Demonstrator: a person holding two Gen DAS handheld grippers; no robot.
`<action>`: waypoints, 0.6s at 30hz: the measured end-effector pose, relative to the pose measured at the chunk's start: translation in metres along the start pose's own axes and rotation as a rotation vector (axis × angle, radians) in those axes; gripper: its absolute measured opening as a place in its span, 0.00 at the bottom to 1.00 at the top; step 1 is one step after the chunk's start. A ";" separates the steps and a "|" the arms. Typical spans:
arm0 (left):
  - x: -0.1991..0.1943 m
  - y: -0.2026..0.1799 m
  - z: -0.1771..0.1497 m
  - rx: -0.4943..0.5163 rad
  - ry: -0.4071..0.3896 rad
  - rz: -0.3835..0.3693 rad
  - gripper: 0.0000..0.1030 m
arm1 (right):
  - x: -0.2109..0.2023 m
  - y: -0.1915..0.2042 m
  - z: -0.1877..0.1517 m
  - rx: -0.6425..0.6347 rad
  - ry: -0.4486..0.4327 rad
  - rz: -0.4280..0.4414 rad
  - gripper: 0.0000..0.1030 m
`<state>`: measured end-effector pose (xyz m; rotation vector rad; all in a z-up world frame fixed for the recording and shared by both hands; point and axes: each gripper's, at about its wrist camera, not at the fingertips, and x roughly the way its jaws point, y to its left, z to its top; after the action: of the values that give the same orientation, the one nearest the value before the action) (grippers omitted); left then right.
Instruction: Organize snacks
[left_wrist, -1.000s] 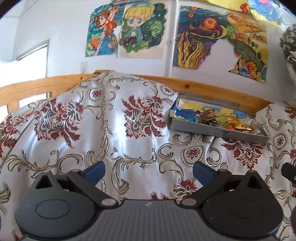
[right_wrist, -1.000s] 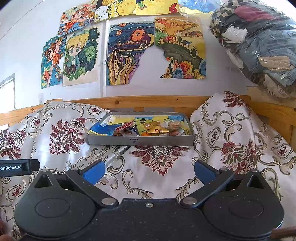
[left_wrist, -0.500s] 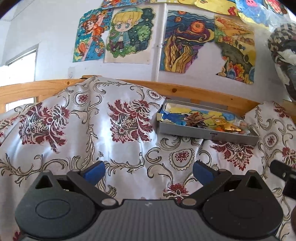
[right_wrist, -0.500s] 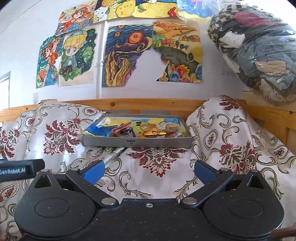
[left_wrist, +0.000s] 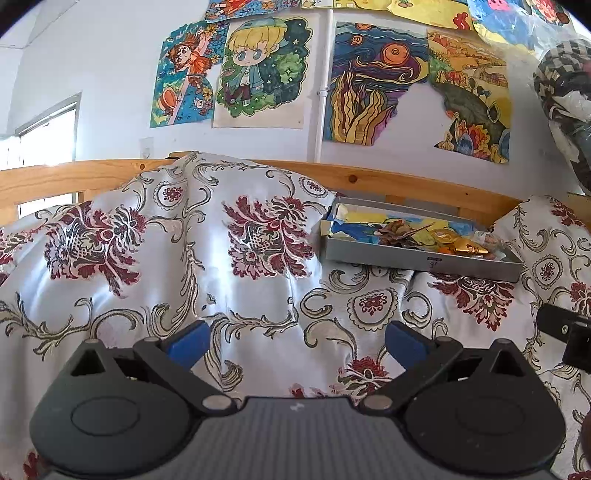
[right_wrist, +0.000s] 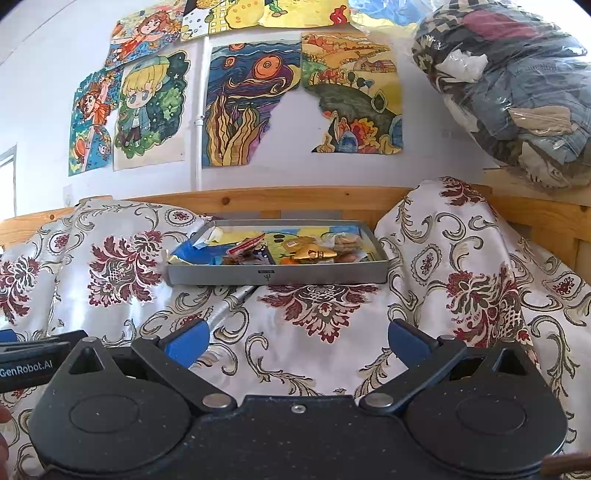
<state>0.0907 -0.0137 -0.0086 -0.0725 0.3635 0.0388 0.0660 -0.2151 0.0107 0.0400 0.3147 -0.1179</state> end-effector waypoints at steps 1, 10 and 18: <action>0.000 0.000 -0.001 -0.001 -0.001 -0.001 0.99 | 0.000 0.000 0.000 0.000 -0.001 0.000 0.99; -0.002 -0.002 -0.003 0.004 -0.004 -0.023 0.99 | 0.002 0.001 -0.001 0.002 0.010 -0.002 0.99; -0.001 0.007 0.000 -0.028 0.017 -0.007 0.99 | 0.006 -0.001 -0.003 0.000 0.038 -0.019 0.99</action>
<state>0.0897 -0.0069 -0.0086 -0.1014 0.3799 0.0366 0.0708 -0.2162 0.0061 0.0397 0.3527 -0.1361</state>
